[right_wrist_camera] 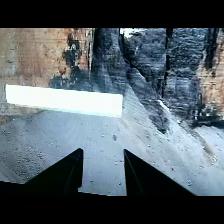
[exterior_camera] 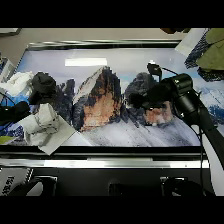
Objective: Fold the clothes and pants, and hang the long-sleeved shirts on hangers.
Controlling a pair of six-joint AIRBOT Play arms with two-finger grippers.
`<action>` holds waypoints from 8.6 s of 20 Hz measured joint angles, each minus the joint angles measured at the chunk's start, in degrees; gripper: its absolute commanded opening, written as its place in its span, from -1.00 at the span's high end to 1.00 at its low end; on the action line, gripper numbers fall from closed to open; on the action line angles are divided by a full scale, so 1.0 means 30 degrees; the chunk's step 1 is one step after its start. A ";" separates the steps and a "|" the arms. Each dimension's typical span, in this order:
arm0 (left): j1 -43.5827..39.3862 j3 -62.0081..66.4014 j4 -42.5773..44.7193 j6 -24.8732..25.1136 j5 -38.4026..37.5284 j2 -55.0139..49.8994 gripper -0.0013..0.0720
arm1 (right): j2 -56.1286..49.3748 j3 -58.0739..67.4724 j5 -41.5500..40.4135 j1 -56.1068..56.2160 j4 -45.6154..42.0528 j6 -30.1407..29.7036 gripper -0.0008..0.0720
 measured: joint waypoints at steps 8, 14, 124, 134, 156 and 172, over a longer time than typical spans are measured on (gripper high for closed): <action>0.0000 0.0000 0.0000 0.0000 0.0000 0.0000 0.66 | 0.0000 0.0000 0.0000 0.0000 -0.0015 0.0000 0.16; 0.0000 0.0000 0.0000 0.0000 0.0000 0.0000 0.66 | 0.0000 0.0000 0.0000 0.0000 -0.0058 0.0000 0.17; -0.0401 0.1020 -0.7096 0.4590 0.2317 -0.5763 -0.83 | -0.0517 -1.6866 0.9610 -0.0641 2.0815 -1.5074 0.21; -0.1756 -0.0889 -0.9945 0.6499 0.4320 -0.8102 -0.66 | -0.0474 -1.6793 1.0724 0.0219 2.0750 -1.3595 0.88; -0.3497 -0.2025 -1.9169 1.2750 0.6703 -1.1351 0.93 | 0.2929 -1.4972 1.1132 0.0255 1.5650 -0.8546 0.88; 0.2455 -0.1989 -1.2713 0.8655 0.6615 0.4109 0.93 | 0.6441 0.1800 0.6528 0.0255 -0.5333 -0.0911 0.88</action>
